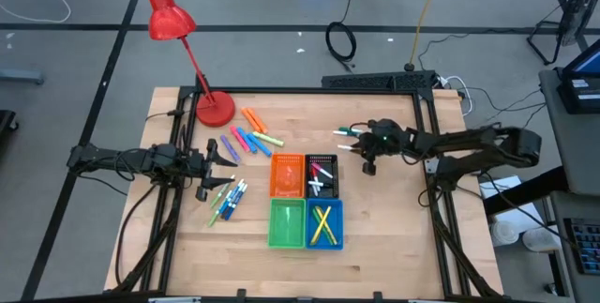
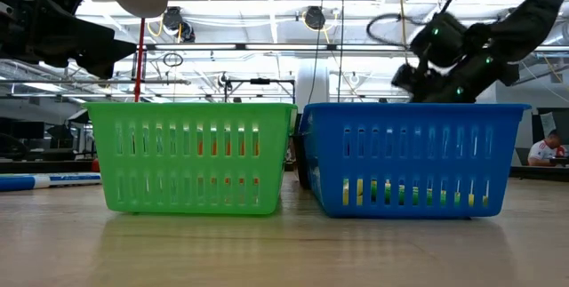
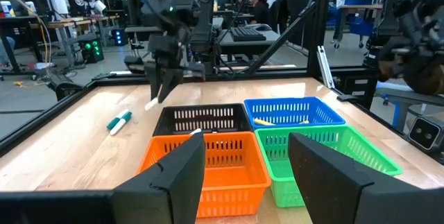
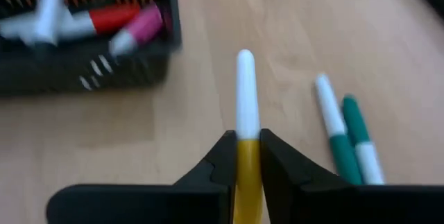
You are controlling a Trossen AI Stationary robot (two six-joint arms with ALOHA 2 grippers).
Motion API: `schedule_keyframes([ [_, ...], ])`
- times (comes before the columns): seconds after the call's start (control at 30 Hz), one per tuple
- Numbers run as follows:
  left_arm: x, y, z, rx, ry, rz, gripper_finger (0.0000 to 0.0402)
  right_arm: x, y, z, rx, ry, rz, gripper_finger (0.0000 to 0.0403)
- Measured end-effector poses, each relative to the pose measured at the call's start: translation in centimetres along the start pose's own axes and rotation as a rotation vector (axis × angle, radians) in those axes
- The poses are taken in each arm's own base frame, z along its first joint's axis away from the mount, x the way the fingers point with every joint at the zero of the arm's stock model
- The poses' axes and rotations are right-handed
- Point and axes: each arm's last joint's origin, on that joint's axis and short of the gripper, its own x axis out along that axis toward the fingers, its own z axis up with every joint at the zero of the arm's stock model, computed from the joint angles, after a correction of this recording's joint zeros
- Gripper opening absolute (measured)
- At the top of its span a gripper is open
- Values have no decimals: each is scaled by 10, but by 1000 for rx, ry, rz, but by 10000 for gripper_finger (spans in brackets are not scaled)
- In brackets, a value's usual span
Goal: Pick & Place Markers
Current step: Put the yellow highlighter pen into the black basket
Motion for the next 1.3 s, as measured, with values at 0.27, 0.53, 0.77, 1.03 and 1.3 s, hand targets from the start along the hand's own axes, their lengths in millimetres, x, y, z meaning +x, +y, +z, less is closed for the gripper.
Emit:
schedule_keyframes([
  [0.27, 0, 0, 0, 0, 0, 0, 212, -17, 19, 19, -21, -139, 59, 33],
  [0.53, 0, 0, 0, 0, 0, 0, 212, -20, 52, 39, -22, -310, 200, 32],
  [0.77, 0, 0, 0, 0, 0, 0, 212, -15, 76, 52, -47, -324, 293, 38],
  [1.03, 0, 0, 0, 0, 0, 0, 212, 7, 89, 58, -86, -241, 325, 35],
  [1.3, 0, 0, 0, 0, 1, 0, 212, 31, 94, 55, -130, -167, 322, 34],
])
